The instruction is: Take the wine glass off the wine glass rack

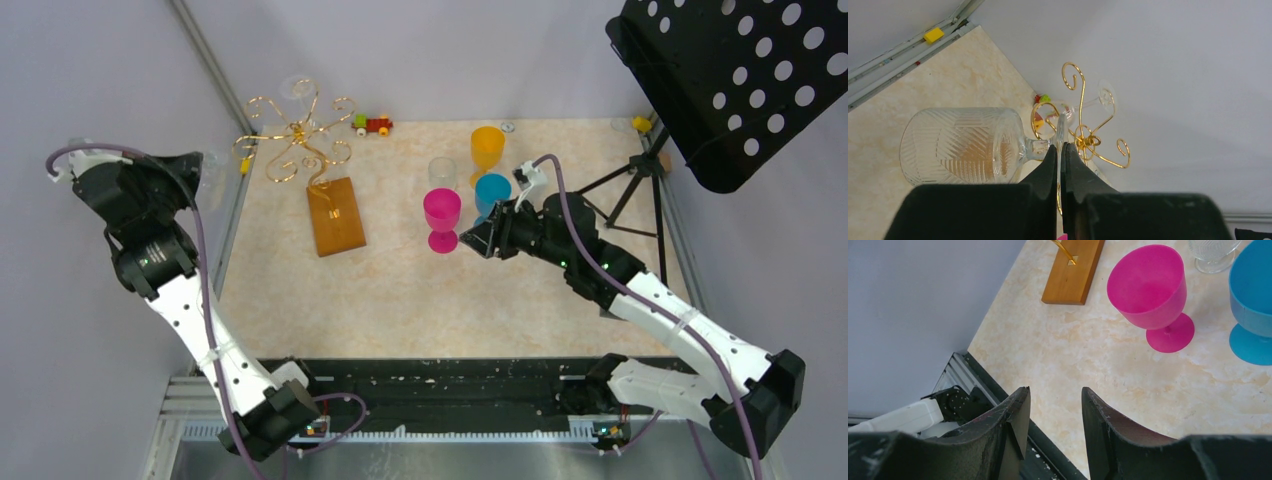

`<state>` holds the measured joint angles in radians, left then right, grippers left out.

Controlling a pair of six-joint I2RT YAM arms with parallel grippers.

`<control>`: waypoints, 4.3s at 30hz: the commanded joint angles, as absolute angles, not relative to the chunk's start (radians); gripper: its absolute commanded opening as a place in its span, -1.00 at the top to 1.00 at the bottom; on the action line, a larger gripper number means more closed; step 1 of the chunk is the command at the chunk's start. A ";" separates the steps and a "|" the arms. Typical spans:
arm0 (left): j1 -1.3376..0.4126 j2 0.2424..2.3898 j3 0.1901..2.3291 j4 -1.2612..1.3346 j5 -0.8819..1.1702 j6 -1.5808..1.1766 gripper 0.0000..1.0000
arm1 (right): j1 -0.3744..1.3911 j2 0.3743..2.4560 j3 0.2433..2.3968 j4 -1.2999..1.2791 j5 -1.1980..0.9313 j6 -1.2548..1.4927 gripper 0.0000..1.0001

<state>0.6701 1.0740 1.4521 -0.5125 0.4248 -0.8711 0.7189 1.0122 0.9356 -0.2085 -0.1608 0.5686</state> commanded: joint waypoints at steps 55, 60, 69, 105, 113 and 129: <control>0.038 0.833 1.069 0.308 0.729 -1.638 1.00 | 0.712 1.069 0.677 0.961 -0.259 1.075 -0.64; -0.087 0.887 1.109 0.319 0.696 -1.640 1.00 | 0.712 1.187 0.715 1.143 -0.288 1.190 -0.64; -0.199 0.948 1.141 0.406 0.638 -1.691 1.00 | 0.712 1.343 0.727 1.409 -0.288 1.379 -0.64; -0.431 1.017 1.126 0.581 0.439 -1.802 1.00 | 0.712 1.353 0.872 1.699 -0.353 1.330 1.00; -0.434 0.967 1.145 0.419 0.395 -1.662 -0.12 | 0.713 1.295 0.884 1.569 -0.359 1.248 1.00; -0.431 0.916 1.457 -0.258 0.164 -0.689 -0.86 | 0.712 0.962 1.064 0.219 -0.134 0.657 1.00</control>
